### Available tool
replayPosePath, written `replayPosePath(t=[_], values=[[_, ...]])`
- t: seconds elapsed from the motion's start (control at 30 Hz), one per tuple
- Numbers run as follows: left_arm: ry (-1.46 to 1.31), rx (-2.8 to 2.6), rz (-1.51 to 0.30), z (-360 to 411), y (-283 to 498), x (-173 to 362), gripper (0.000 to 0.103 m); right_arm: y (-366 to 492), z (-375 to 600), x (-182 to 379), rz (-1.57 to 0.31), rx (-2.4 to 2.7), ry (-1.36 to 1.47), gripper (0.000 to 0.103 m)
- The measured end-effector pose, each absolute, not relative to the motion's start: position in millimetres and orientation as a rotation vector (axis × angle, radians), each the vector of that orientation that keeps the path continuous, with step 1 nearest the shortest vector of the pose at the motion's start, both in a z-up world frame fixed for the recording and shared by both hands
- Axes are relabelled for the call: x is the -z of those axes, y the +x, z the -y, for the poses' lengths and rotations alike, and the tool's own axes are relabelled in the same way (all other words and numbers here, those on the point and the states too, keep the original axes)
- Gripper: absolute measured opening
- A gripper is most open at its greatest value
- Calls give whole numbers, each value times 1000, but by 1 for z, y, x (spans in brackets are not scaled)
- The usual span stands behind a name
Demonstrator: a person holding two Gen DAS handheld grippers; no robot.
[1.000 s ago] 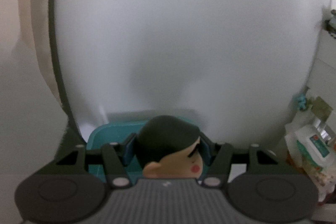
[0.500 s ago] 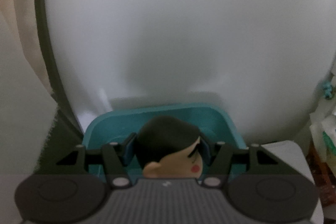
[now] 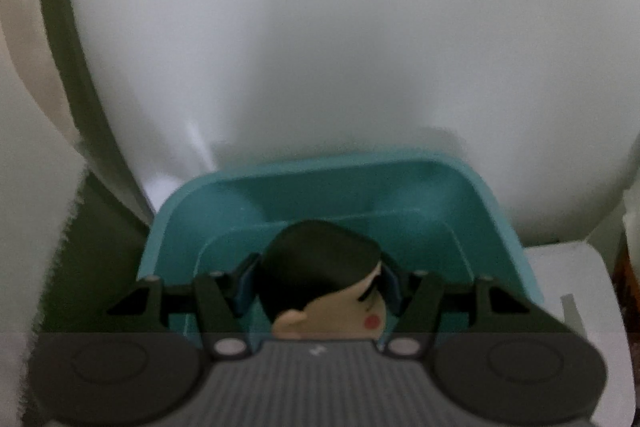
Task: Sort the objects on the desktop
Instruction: 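Lower the figurine into the teal bin with the left tool, then open the left tool to release the figurine inside the bin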
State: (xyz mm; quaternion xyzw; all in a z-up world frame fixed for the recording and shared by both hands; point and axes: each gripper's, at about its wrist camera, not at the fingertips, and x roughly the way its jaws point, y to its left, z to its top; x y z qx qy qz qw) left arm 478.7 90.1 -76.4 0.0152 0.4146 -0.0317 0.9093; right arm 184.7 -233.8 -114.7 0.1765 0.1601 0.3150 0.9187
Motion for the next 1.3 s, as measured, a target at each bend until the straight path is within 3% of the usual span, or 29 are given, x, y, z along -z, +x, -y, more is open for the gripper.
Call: replayPosePath(t=[0.37,0.67,0.83,1.3], values=[[131,52,-918,-72,468,78,62,184,235,112,-318,-655,361,87],[176,36,-861,-62,452,46,62,179,237,106,-292,-669,366,87],[172,34,-861,-76,462,54,62,177,235,103,-288,-674,355,87],[136,30,-816,-79,387,-6,62,160,235,91,-248,-676,326,87]])
